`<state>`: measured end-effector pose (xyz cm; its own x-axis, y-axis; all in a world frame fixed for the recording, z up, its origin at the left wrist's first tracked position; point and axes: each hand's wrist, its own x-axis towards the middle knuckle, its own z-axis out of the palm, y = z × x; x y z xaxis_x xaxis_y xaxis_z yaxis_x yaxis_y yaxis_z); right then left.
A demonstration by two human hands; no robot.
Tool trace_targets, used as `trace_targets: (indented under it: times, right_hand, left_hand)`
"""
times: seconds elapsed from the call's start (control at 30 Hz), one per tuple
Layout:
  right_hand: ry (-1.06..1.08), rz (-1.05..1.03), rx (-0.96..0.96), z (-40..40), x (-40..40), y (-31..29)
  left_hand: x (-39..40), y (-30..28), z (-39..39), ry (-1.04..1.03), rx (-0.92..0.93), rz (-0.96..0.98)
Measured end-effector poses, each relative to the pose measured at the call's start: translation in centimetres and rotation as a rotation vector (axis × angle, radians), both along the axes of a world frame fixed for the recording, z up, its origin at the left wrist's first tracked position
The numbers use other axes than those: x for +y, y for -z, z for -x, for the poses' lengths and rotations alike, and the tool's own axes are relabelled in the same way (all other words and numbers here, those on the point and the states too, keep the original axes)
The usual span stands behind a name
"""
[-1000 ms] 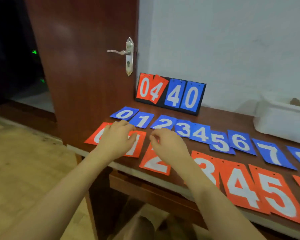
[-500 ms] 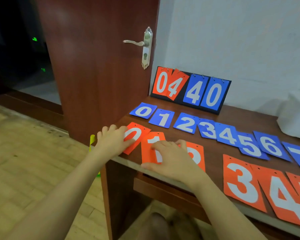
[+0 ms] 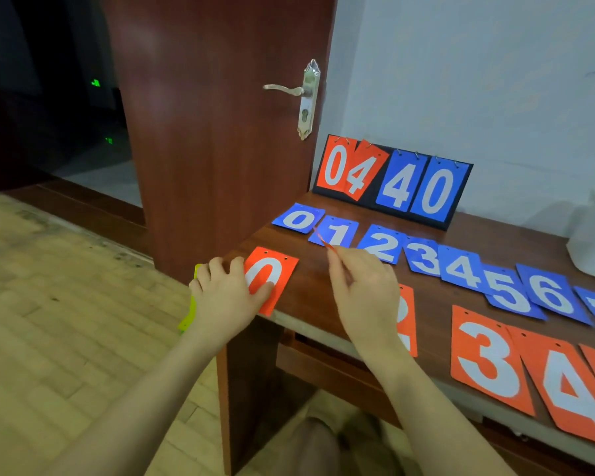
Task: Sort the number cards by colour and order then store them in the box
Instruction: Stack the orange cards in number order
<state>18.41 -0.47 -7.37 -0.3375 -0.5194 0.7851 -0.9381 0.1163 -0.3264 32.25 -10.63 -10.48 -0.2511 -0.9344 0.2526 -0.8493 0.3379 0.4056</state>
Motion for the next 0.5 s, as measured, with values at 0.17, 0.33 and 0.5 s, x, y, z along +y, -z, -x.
trace_targets:
  times: [0.17, 0.33, 0.5]
  right_hand:
    - [-0.183, -0.319, 0.098, -2.1, -1.5, 1.7]
    - [-0.357, -0.606, 0.131, -2.2, -1.0, 2.2]
    - [-0.512, -0.656, -0.055, -1.8, -0.3, 1.4]
  left_hand:
    - [1.1, 0.8, -0.8, -0.078, 0.292, 0.005]
    - [1.5, 0.6, -1.8, -0.026, 0.524, -0.037]
    - [1.7, -1.1, -1.9, 0.015, 0.508, -0.006]
